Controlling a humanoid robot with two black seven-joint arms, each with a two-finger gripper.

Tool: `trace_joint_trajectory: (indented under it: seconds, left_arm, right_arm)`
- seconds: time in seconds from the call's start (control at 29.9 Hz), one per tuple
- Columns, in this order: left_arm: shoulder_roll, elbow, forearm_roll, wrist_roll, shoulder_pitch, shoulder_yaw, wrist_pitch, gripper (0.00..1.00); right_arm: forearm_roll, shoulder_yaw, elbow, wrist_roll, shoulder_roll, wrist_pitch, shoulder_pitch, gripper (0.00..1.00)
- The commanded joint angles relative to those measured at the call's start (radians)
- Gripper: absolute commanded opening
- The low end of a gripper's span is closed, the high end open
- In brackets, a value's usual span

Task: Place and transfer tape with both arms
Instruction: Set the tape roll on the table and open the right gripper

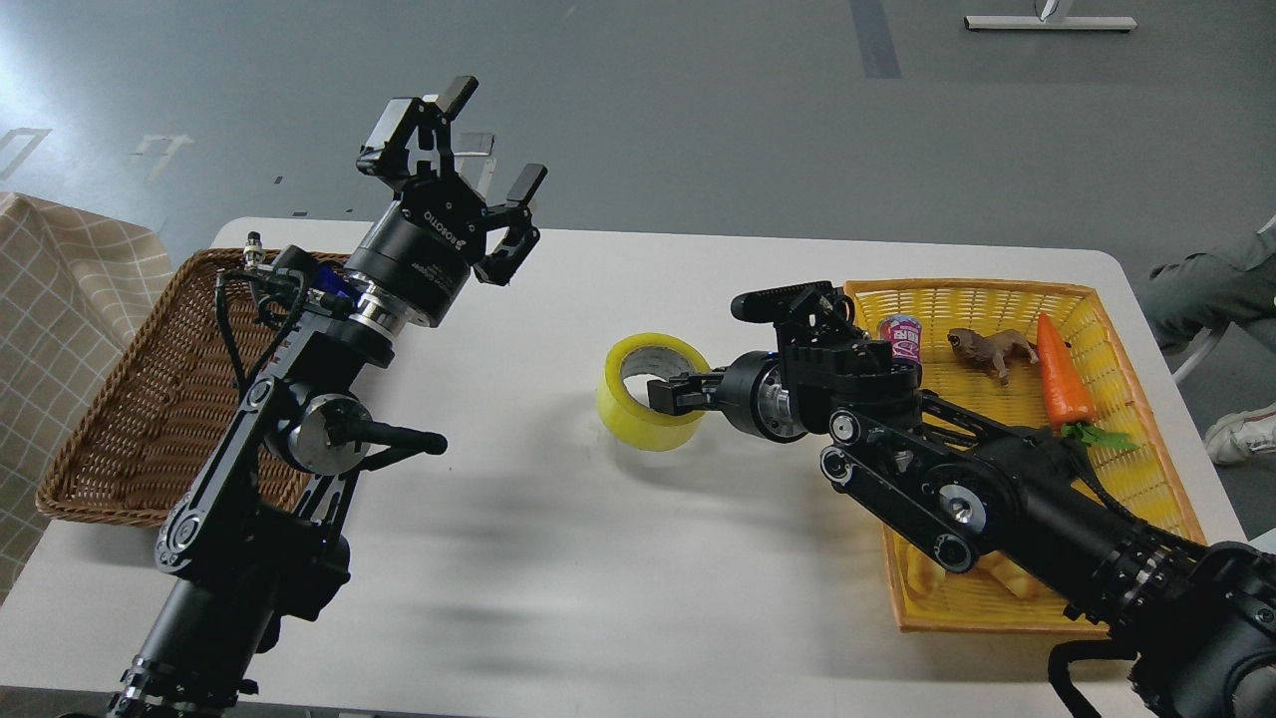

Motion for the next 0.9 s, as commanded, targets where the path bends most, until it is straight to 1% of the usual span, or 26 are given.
trace_joint_trajectory:
  seconds: [0.0, 0.3, 0.43, 0.5, 0.7, 0.73, 0.77, 0.87]
  left_arm:
    - [0.000, 0.001, 0.000, 0.000, 0.000, -0.012, -0.002, 0.98]
    - [0.003, 0.001, -0.016, -0.001, 0.010, -0.022, -0.002, 0.98]
    - [0.015, 0.001, -0.022, -0.001, 0.010, -0.024, -0.002, 0.98]
    - [0.022, 0.001, -0.039, -0.001, 0.010, -0.024, -0.002, 0.98]
    - [0.023, 0.001, -0.055, -0.001, 0.020, -0.027, -0.002, 0.98]
    - [0.022, 0.001, -0.055, -0.001, 0.020, -0.030, -0.002, 0.98]
    - [0.022, 0.001, -0.057, -0.001, 0.020, -0.030, -0.002, 0.98]
    - [0.023, 0.001, -0.055, -0.001, 0.020, -0.030, -0.002, 0.98]
  right_arm:
    - [0.002, -0.004, -0.012, 0.002, 0.000, 0.000, -0.001, 0.00]
    - [0.008, -0.014, -0.021, 0.011, 0.000, 0.000, 0.014, 0.00]
    - [0.009, -0.021, -0.021, 0.012, 0.000, 0.000, 0.016, 0.02]
    - [0.009, -0.021, -0.027, 0.012, 0.000, 0.000, 0.014, 0.08]
    - [0.012, -0.014, -0.029, 0.028, 0.000, 0.000, 0.016, 0.14]
    - [0.012, -0.014, -0.029, 0.028, 0.000, 0.000, 0.016, 0.15]
    - [0.012, -0.014, -0.029, 0.028, 0.000, 0.000, 0.016, 0.19]
    - [0.012, -0.021, -0.029, 0.028, 0.000, 0.000, 0.011, 0.19]
